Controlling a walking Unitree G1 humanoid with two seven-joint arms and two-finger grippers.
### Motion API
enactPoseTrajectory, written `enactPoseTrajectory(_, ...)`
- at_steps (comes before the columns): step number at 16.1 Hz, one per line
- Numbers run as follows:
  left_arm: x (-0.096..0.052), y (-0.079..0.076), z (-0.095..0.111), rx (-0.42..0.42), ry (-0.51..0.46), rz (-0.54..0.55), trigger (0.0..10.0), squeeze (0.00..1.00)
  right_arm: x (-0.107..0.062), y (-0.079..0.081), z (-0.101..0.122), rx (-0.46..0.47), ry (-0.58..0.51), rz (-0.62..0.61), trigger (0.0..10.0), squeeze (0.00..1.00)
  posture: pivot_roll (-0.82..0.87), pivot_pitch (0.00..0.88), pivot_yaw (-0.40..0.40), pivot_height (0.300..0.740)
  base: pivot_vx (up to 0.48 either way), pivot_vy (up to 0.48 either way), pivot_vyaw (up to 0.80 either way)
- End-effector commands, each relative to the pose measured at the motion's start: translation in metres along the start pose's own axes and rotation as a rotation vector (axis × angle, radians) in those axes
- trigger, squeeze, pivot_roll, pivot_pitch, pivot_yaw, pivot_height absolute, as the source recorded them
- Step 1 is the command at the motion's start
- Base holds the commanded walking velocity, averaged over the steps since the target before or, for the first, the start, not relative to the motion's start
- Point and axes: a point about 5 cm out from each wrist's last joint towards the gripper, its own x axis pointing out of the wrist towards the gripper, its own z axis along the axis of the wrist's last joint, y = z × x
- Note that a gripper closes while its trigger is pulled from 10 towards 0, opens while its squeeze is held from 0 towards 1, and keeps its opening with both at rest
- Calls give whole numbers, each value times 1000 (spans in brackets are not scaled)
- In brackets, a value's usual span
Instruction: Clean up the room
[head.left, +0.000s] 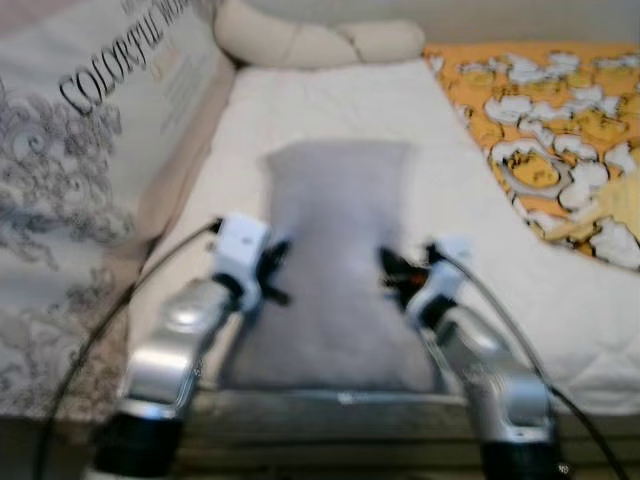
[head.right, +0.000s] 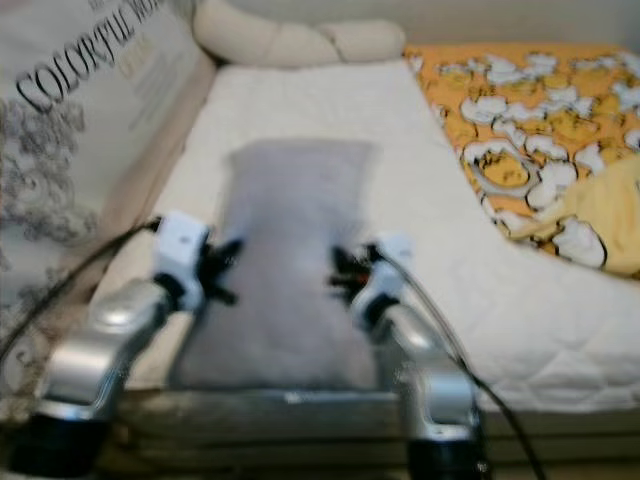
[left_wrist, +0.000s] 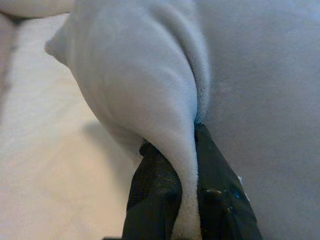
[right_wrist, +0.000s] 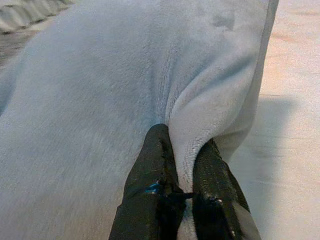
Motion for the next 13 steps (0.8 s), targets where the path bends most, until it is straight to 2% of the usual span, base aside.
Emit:
enactPoseTrajectory(1,3,-6,9,17,-29,-18,10000,0,-1,-3,9,-13,-32,-9,10000,0,-13,0,72,740,0,326,0)
enactPoseTrajectory(10,4,-6,7,18,-14,-31,10000,0,3,2,9,1,-15,21,10000,0,-28,0,82,740,0,320,0)
enactPoseTrajectory(13,4,-1,8,-18,-19,13,10000,0,5,4,9,22,-13,32,10000,0,-26,0,81,740,0,0,0)
